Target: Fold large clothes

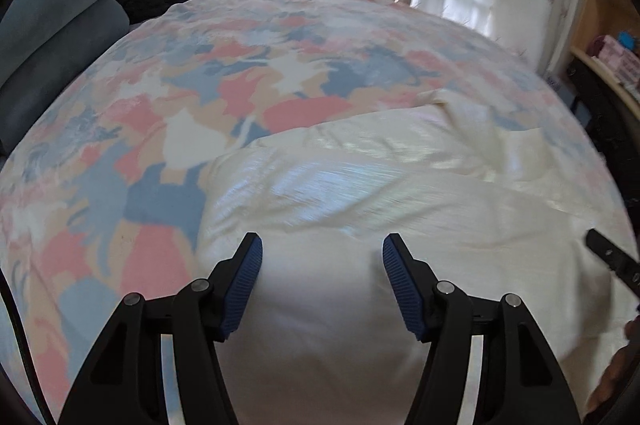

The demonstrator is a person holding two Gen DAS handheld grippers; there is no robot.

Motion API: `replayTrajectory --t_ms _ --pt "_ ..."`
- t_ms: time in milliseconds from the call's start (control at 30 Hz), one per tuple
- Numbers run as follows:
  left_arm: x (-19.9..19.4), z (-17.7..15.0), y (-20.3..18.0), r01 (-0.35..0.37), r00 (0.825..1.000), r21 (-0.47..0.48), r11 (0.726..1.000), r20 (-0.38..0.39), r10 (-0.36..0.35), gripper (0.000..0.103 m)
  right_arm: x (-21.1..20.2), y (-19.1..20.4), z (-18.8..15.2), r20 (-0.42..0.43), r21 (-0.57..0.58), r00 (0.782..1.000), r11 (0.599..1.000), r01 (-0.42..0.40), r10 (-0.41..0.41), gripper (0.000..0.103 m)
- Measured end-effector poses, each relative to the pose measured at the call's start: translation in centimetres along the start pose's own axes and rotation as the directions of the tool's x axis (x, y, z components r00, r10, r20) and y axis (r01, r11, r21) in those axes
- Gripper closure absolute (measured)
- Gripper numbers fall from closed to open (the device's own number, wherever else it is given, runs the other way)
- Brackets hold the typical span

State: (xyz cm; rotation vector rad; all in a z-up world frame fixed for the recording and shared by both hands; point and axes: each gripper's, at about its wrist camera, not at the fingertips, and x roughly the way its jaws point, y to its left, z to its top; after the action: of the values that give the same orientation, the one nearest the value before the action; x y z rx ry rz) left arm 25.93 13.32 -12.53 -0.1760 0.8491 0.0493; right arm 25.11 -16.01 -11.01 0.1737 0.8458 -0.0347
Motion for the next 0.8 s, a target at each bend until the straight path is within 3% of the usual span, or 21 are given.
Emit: replayTrajectory --t_ms 133,233,300,367,433,500,633,800 --pt "-1.9 -2.0 -1.5 0.032 0.999 0.014 0.999 -0.008 -0.032 0.041 -2.7 2.6 -1.6 0.009 -0.046 0.999 0.998 -0.050 0.050 0.052" --pt "-1.9 -3.8 -2.1 0.011 1.000 0.032 0.999 -0.021 -0.010 0.041 -4.2 4.5 -3.2 0.021 -0.084 0.996 0.993 -0.080 0.082 0.048" --pt "-1.2 -4.7 -2.1 -0.018 0.999 0.053 0.998 -0.028 0.020 0.041 -4.7 5.5 -4.2 0.054 -0.131 0.997 0.991 -0.040 0.047 0.048" --pt "-0.6 -5.3 -1.8 -0.035 0.999 0.059 0.998 -0.022 0.036 0.041 -4.3 5.8 -4.8 0.084 -0.187 0.996 0.981 0.050 -0.035 0.048" --pt "-0.2 -5.7 -1.6 -0.038 0.999 0.057 0.998 -0.017 0.039 0.041 -2.5 4.8 -5.1 0.058 -0.209 0.987 0.965 0.159 -0.150 0.048" --pt "0.1 -5.9 -1.6 -0.034 0.999 0.053 0.998 -0.020 0.035 0.040 -0.7 2.7 -5.2 0.011 -0.187 0.975 0.958 0.219 -0.221 0.047" --pt "0.2 -6.2 -2.1 -0.060 0.998 0.069 0.996 -0.005 0.061 0.040 -0.6 -1.4 -4.8 -0.021 -0.042 0.987 0.986 0.161 -0.162 0.041" --pt "-1.2 -6.3 -1.9 -0.041 0.999 0.038 0.998 -0.012 0.041 0.039 -3.2 -3.2 -4.7 0.022 0.046 0.988 0.988 0.149 -0.150 0.041"
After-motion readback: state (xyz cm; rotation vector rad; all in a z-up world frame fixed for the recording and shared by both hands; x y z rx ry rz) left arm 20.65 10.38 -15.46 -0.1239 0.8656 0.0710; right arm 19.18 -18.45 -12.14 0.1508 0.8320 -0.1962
